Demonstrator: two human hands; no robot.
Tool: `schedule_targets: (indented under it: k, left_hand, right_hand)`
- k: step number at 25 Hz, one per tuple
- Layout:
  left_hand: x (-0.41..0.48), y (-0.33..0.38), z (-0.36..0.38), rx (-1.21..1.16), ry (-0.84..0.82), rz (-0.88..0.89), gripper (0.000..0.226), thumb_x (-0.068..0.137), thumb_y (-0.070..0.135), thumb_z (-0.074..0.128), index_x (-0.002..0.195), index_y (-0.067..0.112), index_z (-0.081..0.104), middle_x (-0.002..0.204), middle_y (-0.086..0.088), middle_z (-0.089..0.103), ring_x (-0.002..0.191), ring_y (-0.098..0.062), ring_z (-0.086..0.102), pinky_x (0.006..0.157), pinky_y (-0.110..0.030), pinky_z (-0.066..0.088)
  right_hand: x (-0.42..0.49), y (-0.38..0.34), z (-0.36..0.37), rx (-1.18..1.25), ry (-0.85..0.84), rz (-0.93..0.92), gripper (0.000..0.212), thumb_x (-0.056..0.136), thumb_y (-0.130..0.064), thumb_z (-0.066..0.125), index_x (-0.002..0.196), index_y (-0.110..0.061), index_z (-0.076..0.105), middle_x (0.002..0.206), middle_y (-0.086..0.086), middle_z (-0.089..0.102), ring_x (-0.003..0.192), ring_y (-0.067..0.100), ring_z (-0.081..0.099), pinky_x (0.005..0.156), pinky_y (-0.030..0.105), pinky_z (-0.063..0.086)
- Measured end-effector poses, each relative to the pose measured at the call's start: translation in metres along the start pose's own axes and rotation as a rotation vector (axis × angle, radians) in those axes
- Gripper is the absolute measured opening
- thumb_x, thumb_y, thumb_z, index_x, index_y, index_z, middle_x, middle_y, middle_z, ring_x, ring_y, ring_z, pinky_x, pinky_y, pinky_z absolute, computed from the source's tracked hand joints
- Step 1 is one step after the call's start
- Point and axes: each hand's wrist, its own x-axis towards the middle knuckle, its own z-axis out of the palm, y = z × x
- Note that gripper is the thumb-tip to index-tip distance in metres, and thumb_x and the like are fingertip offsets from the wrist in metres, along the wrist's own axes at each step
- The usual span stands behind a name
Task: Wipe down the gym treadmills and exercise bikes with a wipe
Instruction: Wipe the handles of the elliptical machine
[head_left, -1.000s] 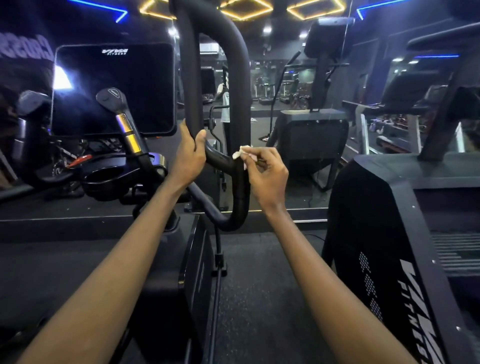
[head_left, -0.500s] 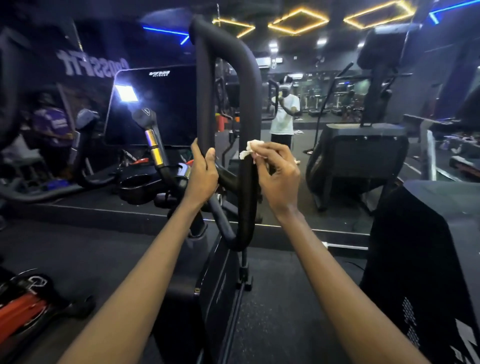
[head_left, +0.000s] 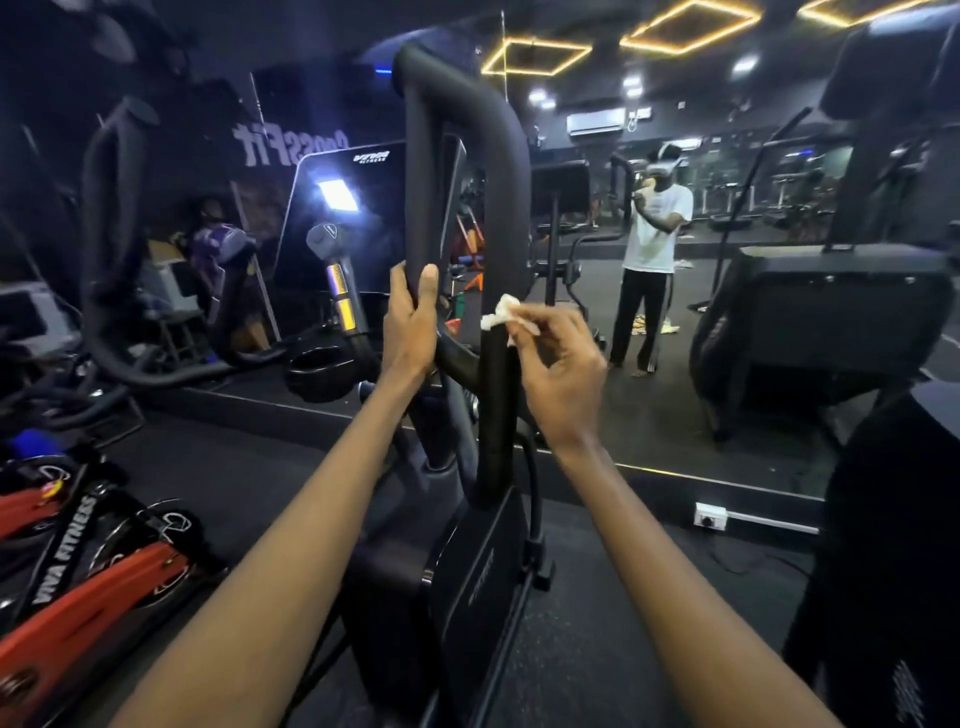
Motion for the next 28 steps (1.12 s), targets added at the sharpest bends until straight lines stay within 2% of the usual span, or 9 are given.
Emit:
schedule_targets:
  k: [2,5,7,13,18,21,23,25,28]
  left_hand:
    - [-0.001,-0.003,0.000,0.046,0.001,0.020,0.038,0.101,0.047,0.043,0.121,0.016,0.050,0.077,0.024,0.060,0.072,0.002,0.057,0.085,-0.040,0.052]
    - [-0.003,-0.003,0.002,0.072,0.015,0.033,0.029,0.101,0.049,0.041,0.111,0.023,0.048,0.068,0.021,0.059,0.062,-0.011,0.059,0.073,-0.053,0.056]
    - [-0.005,-0.001,0.004,0.093,0.025,0.043,0.026,0.101,0.050,0.039,0.108,0.026,0.046,0.066,0.017,0.058,0.059,-0.018,0.061,0.067,-0.055,0.055]
    - [-0.012,0.002,-0.001,0.257,0.009,0.149,0.036,0.106,0.036,0.035,0.131,0.010,0.041,0.079,0.013,0.058,0.067,0.009,0.057,0.066,-0.018,0.041]
    - [-0.011,0.004,-0.004,0.250,-0.026,0.146,0.036,0.106,0.036,0.034,0.134,0.014,0.039,0.079,0.013,0.060,0.065,0.004,0.061,0.063,-0.016,0.045]
    - [-0.009,0.003,-0.010,0.262,-0.070,0.151,0.031,0.107,0.033,0.034,0.130,0.013,0.039,0.078,0.010,0.059,0.064,0.008,0.059,0.060,-0.007,0.040]
    - [-0.002,0.004,-0.013,0.245,-0.068,0.124,0.028,0.106,0.034,0.035,0.121,0.012,0.042,0.078,0.008,0.059,0.065,0.011,0.057,0.063,-0.013,0.040]
    - [0.012,0.008,-0.011,0.177,-0.037,0.110,0.028,0.106,0.036,0.034,0.113,0.012,0.045,0.080,0.002,0.063,0.066,0.005,0.057,0.071,-0.030,0.042]
    - [0.025,0.006,-0.003,0.129,-0.004,0.153,0.035,0.105,0.042,0.033,0.127,0.019,0.046,0.092,0.001,0.070,0.078,-0.005,0.065,0.077,-0.031,0.049]
  right_hand:
    - [-0.025,0.007,-0.005,0.029,0.018,0.049,0.017,0.089,-0.006,0.070,0.106,-0.007,0.072,0.101,0.001,0.067,0.093,0.010,0.067,0.081,0.030,0.057]
    - [-0.023,0.011,-0.005,0.104,0.039,0.099,0.016,0.088,-0.003,0.071,0.104,-0.004,0.073,0.100,0.003,0.069,0.092,0.008,0.069,0.082,0.025,0.057]
    - [0.001,0.008,-0.001,0.126,0.065,0.088,0.016,0.088,-0.003,0.071,0.104,-0.003,0.073,0.101,0.005,0.069,0.092,0.007,0.069,0.083,0.022,0.056]
    - [-0.010,0.011,-0.004,-0.038,-0.042,-0.138,0.023,0.089,-0.001,0.070,0.112,-0.004,0.072,0.110,0.007,0.064,0.109,0.009,0.062,0.096,0.025,0.050]
    - [0.029,0.008,-0.008,-0.099,-0.087,-0.243,0.020,0.091,-0.005,0.068,0.111,-0.006,0.073,0.107,0.006,0.064,0.104,0.004,0.060,0.091,0.021,0.051]
    - [0.042,0.001,-0.001,-0.137,-0.069,-0.259,0.021,0.091,-0.006,0.068,0.112,-0.005,0.072,0.109,0.007,0.063,0.106,0.007,0.060,0.095,0.022,0.050]
    - [0.029,0.005,-0.005,-0.185,-0.137,-0.295,0.023,0.092,-0.005,0.068,0.114,-0.003,0.071,0.110,0.009,0.062,0.108,0.011,0.060,0.098,0.024,0.050]
    - [0.019,0.006,-0.012,-0.218,-0.196,-0.339,0.023,0.092,-0.004,0.067,0.114,-0.003,0.071,0.108,0.009,0.062,0.106,0.013,0.062,0.098,0.024,0.050]
    - [0.040,-0.001,-0.014,-0.272,-0.233,-0.389,0.021,0.092,-0.005,0.067,0.113,-0.003,0.072,0.106,0.009,0.062,0.101,0.015,0.064,0.094,0.026,0.052]
